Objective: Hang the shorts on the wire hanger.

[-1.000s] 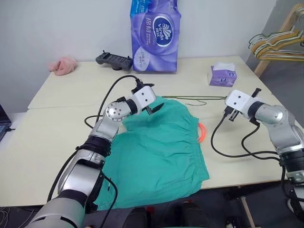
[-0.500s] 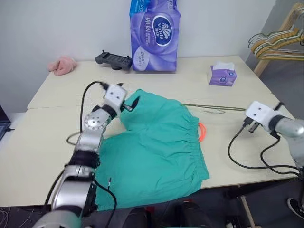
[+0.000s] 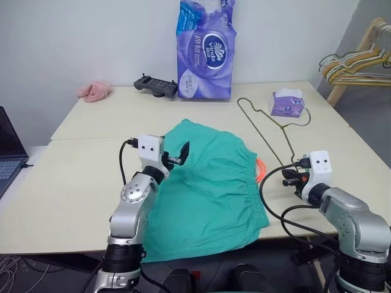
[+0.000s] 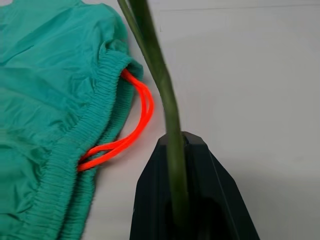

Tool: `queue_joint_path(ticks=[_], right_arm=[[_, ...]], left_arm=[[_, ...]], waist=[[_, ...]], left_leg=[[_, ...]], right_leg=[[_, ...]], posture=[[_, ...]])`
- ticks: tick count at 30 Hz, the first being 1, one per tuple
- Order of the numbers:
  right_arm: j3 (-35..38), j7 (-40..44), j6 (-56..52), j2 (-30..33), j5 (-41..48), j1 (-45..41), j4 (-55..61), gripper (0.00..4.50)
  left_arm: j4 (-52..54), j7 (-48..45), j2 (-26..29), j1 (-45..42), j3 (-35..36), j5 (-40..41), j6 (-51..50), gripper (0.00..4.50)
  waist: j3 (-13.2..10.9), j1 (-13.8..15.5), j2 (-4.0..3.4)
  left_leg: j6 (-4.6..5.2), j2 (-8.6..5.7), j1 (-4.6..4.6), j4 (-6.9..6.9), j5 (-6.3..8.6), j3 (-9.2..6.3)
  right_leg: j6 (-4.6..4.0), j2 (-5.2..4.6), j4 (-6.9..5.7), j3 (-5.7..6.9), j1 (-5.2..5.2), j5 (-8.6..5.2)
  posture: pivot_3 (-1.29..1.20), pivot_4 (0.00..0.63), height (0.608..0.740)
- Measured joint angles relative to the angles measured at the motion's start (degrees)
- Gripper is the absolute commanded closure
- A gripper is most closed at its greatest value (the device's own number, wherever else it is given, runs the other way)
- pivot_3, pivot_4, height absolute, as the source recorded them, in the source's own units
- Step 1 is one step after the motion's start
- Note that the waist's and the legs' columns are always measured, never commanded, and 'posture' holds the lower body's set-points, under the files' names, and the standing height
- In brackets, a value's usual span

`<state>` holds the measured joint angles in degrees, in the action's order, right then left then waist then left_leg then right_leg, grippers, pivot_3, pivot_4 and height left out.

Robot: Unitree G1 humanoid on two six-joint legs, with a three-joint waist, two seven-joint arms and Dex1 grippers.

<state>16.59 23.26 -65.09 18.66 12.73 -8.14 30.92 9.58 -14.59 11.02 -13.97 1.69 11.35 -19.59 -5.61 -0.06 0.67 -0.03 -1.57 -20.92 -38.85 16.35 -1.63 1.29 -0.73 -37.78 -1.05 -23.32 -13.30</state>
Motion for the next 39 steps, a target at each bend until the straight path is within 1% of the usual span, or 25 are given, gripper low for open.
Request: queue_joint_path(ticks=[3,5,7,10,11,14,17,18,22,23,24,26,29,31,34,37,39], right_arm=[[0.31,2.51,-2.07,5.11,2.16,1.88,0.41,4.50],[1.27,10.69,-2.75,16.76,6.11,4.82,-2.14,4.50],[4.18,18.71,-3.01,26.65,9.28,6.95,-7.47,4.50],[6.25,28.92,-3.77,34.89,14.65,8.81,-13.56,4.50],[6.36,31.50,-4.61,36.47,16.42,9.53,-14.78,4.50],[6.40,38.08,-7.91,39.73,21.86,11.81,-17.78,4.50],[7.50,42.75,-14.77,42.51,28.11,13.18,-19.80,4.50],[8.13,44.08,-16.73,43.60,29.94,14.35,-19.91,4.50],[8.67,47.42,-19.13,48.09,33.09,20.28,-20.00,4.50],[8.67,48.18,-19.86,48.67,33.95,21.17,-20.09,4.50],[8.75,49.16,-20.75,49.19,35.10,22.19,-20.13,4.50],[8.95,51.23,-22.41,50.56,37.57,25.20,-19.79,4.50],[9.16,52.08,-24.66,51.13,39.82,27.41,-19.01,4.50],[9.13,52.06,-25.26,51.60,40.32,27.90,-18.28,4.50],[8.03,51.76,-23.72,52.99,39.96,28.15,-19.09,4.50],[3.55,51.45,-18.90,53.44,37.29,27.01,-23.08,4.50],[0.38,51.49,-15.68,53.71,35.08,25.57,-26.98,4.50]], left_arm=[[0.08,-4.76,2.54,-0.06,-2.05,0.30,0.11,0.04],[0.36,-13.72,7.36,-0.21,-4.56,2.66,0.77,0.04],[0.26,-20.87,10.71,-0.51,-5.11,4.70,1.55,0.04],[-0.73,-27.43,12.41,-1.43,-6.07,6.36,2.65,0.04],[-0.79,-28.76,12.53,-1.43,-6.39,6.51,2.92,0.04],[-1.19,-31.12,12.59,-1.42,-7.73,6.47,3.97,0.04],[-0.39,-31.45,12.10,-0.29,-8.35,6.68,3.97,0.04],[0.29,-31.75,12.11,0.67,-8.40,6.85,3.76,0.04],[3.36,-33.71,13.06,4.87,-8.48,8.35,3.64,0.04],[3.78,-34.03,13.53,5.93,-8.45,8.68,3.73,0.04],[4.07,-34.44,13.95,6.96,-8.37,8.85,3.78,0.04],[4.43,-34.75,14.62,8.67,-8.02,8.97,3.69,0.04],[5.70,-34.25,14.74,10.22,-7.29,9.10,3.36,0.04],[6.83,-33.54,14.74,11.05,-6.90,9.43,2.83,0.04],[8.41,-32.94,14.74,12.24,-6.66,10.08,2.45,0.04],[9.06,-32.21,14.70,12.77,-6.57,10.23,2.35,0.04],[9.87,-32.18,14.75,13.28,-6.45,10.44,2.31,0.04]], waist=[[0.00,-0.07,0.00],[-0.01,-0.10,-0.03],[-0.02,-0.45,-0.01],[-0.01,-1.30,0.02],[-0.01,-1.52,0.02],[-0.01,-1.82,0.02],[0.01,-1.88,-0.01],[0.01,-1.82,0.00],[-0.05,-1.74,0.09],[-0.06,-1.74,0.10],[-0.14,-1.71,0.20],[-0.14,-1.70,0.18],[-0.22,-1.64,0.30],[-0.28,-1.62,0.33],[-0.35,-1.61,0.43],[-0.56,-1.61,0.60],[-1.01,-1.62,0.52]], left_leg=[[0.06,-0.02,0.02,0.00,0.03,0.14],[0.12,-0.10,0.04,0.02,0.06,0.19],[0.19,-0.06,0.08,0.02,0.10,0.27],[0.25,0.15,0.12,0.02,0.15,0.25],[0.30,0.20,0.12,0.03,0.17,0.23],[0.33,0.29,0.11,0.03,0.19,0.22],[0.34,0.30,0.11,0.04,0.20,0.26],[0.34,0.29,0.11,0.03,0.20,0.20],[0.33,0.29,0.10,0.03,0.20,0.25],[0.33,0.29,0.10,0.03,0.20,0.25],[0.33,0.29,0.11,0.03,0.20,0.26],[0.33,0.30,0.10,0.03,0.21,0.23],[0.33,0.31,0.09,0.03,0.21,0.22],[0.32,0.31,0.08,0.03,0.21,0.25],[0.32,0.31,0.05,0.04,0.22,0.24],[0.32,0.31,0.05,0.04,0.22,0.25],[0.32,0.30,0.05,0.04,0.22,0.32]], right_leg=[[0.00,0.00,0.03,-0.02,0.01,0.00],[0.00,-0.02,0.08,0.00,0.02,-0.03],[-0.04,-0.01,0.16,-0.01,0.07,-0.06],[-0.07,0.19,0.22,-0.02,0.14,-0.08],[-0.09,0.23,0.23,-0.05,0.14,-0.10],[-0.09,0.30,0.23,-0.11,0.14,-0.10],[-0.09,0.31,0.22,-0.16,0.14,-0.10],[-0.08,0.31,0.24,-0.19,0.14,-0.11],[-0.07,0.28,0.30,-0.17,0.13,-0.11],[-0.07,0.28,0.31,-0.15,0.13,-0.11],[-0.07,0.28,0.32,-0.14,0.13,-0.11],[-0.07,0.28,0.34,-0.12,0.13,-0.12],[-0.06,0.28,0.39,-0.10,0.14,-0.12],[-0.06,0.27,0.44,-0.08,0.14,-0.11],[-0.05,0.25,0.53,-0.04,0.15,-0.11],[-0.06,0.17,0.61,-0.03,0.18,-0.12],[-0.14,-0.06,0.66,-0.05,0.18,-0.16]], posture=[[-0.06,0.055,0.740],[-0.07,0.058,0.740],[-0.08,0.060,0.740],[-0.08,0.057,0.740],[-0.08,0.055,0.740],[-0.08,0.050,0.740],[-0.08,0.053,0.740],[-0.08,0.064,0.740],[-0.08,0.070,0.740],[-0.08,0.084,0.740],[-0.08,0.088,0.740],[-0.08,0.086,0.740],[-0.08,0.100,0.740],[-0.08,0.090,0.740],[-0.08,0.105,0.740],[-0.07,0.122,0.740],[-0.07,0.124,0.740]])
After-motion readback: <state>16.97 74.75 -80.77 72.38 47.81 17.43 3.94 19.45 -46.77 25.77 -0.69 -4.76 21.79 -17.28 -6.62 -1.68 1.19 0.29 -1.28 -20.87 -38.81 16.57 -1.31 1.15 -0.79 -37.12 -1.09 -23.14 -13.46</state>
